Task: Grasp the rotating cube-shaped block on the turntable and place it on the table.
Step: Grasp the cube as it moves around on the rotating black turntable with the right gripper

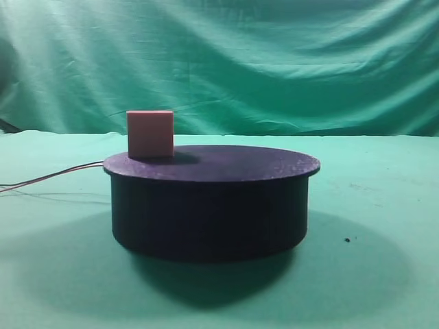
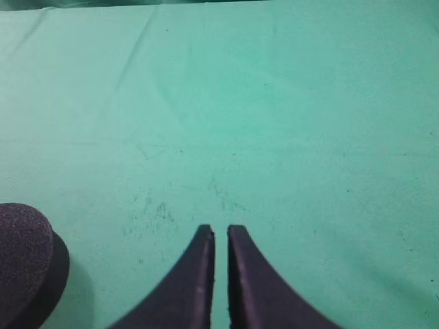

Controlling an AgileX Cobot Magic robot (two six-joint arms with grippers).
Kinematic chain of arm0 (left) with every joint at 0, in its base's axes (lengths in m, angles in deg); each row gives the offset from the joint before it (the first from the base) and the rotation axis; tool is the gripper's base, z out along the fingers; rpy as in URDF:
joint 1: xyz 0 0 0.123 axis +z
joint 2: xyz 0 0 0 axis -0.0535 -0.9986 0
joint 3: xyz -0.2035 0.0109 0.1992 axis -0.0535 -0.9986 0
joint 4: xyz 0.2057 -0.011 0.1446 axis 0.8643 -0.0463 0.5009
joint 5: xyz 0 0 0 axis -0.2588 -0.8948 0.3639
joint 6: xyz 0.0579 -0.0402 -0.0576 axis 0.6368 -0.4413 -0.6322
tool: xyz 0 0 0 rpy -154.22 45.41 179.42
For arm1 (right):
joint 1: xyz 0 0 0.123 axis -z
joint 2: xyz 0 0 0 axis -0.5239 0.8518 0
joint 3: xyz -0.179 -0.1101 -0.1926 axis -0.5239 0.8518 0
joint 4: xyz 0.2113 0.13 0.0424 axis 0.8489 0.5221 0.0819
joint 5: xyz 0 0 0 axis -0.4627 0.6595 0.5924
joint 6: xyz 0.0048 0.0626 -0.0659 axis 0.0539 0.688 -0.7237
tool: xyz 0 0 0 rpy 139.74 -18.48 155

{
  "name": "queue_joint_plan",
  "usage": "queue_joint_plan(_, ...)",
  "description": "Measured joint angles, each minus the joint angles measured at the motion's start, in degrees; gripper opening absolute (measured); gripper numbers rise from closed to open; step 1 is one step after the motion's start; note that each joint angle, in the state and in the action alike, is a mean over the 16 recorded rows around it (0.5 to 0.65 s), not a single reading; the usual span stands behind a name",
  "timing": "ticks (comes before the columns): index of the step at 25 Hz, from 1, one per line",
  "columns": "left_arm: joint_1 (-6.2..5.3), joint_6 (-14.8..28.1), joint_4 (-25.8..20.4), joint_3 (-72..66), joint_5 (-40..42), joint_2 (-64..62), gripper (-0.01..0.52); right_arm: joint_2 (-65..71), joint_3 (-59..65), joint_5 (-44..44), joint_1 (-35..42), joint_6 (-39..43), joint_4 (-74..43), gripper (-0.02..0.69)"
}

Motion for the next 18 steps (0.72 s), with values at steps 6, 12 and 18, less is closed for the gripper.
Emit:
queue_joint_plan(6,0.0,0.0,0.0,0.0,0.0,0.0,0.0,8.75,-1.41,3.55,-1.99,-0.74,0.6,0.03)
queue_joint_plan(12,0.0,0.0,0.0,0.0,0.0,0.0,0.0,18.26,-3.56,6.11,-8.57,0.1,1.0,0.012)
queue_joint_plan(18,0.0,0.0,0.0,0.0,0.0,0.0,0.0,29.05,-7.83,7.68,-19.32,5.37,-1.29,0.0)
